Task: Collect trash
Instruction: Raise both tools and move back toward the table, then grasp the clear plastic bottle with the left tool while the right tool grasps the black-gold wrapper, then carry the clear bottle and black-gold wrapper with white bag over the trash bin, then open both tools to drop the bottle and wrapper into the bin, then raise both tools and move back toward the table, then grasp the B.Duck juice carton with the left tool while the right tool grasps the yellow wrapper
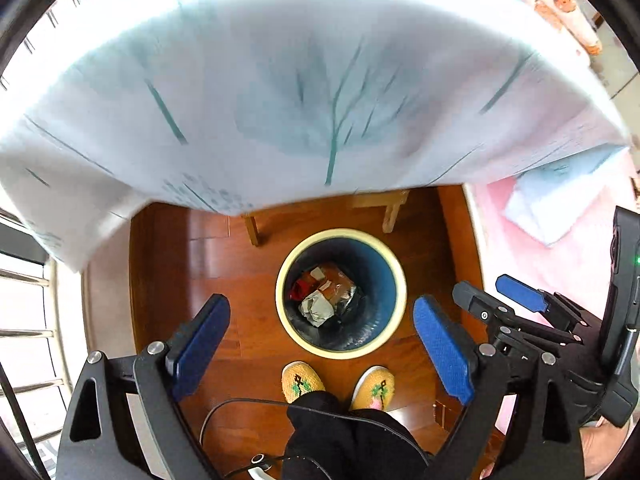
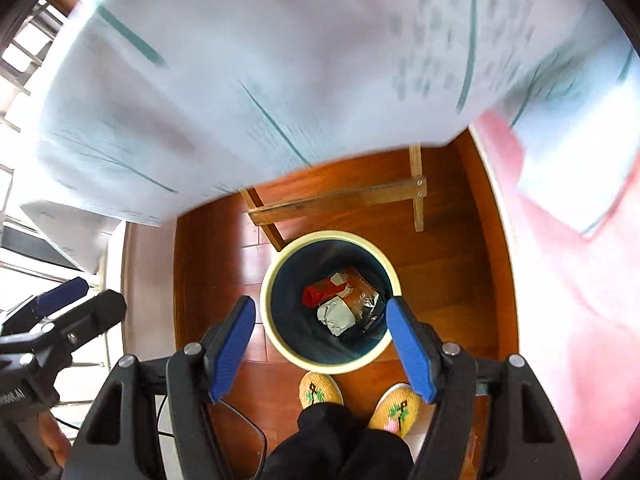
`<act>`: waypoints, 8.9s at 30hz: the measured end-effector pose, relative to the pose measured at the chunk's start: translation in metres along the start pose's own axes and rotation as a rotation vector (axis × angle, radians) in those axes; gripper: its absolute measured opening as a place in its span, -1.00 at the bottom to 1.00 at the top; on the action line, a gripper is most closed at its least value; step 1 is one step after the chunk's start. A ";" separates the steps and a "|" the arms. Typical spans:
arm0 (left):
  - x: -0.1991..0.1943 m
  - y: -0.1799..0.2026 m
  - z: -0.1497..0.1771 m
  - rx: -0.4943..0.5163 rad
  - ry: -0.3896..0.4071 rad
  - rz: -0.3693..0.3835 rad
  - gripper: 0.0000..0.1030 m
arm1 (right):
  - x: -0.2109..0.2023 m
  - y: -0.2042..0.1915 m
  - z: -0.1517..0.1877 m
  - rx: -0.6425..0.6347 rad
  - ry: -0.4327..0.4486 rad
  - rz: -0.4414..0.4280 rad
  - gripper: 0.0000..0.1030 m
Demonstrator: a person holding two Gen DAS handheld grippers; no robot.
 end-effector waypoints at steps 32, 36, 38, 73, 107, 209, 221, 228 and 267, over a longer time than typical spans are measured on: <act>-0.283 0.002 -0.165 0.098 0.397 0.114 0.79 | -0.268 -0.102 -0.153 -0.217 0.492 0.119 0.33; -0.272 0.013 -0.187 0.103 0.394 0.103 0.79 | -0.264 -0.096 -0.181 -0.220 0.496 0.117 0.33; -0.262 0.019 -0.199 0.102 0.386 0.093 0.79 | -0.260 -0.093 -0.197 -0.233 0.495 0.115 0.33; -0.019 0.064 -0.332 -0.227 -0.017 -0.075 0.73 | -0.093 -0.019 -0.389 -0.404 0.136 -0.131 0.33; -0.091 0.020 -0.305 -0.271 0.097 0.005 -0.08 | -0.104 -0.062 -0.348 -0.410 0.099 -0.167 0.23; -0.235 0.029 -0.069 0.027 0.270 -0.075 0.88 | -0.212 -0.037 -0.091 -0.149 0.302 -0.110 0.68; -0.295 0.032 -0.136 -0.026 0.401 -0.151 0.87 | -0.275 -0.052 -0.163 -0.236 0.459 -0.152 0.68; -0.293 0.007 -0.189 -0.070 0.386 -0.171 0.87 | -0.274 -0.069 -0.207 -0.262 0.482 -0.154 0.68; 0.016 -0.114 -0.500 -0.044 -0.188 0.018 0.27 | -0.033 -0.140 -0.462 0.126 0.199 -0.073 0.41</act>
Point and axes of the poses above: each gripper's, at about its wrist camera, not at the fingertips, and x roughly the way its jaws point, y to its right, z to its underside, the point moved 6 cm from there along x, roughly the way its jaws point
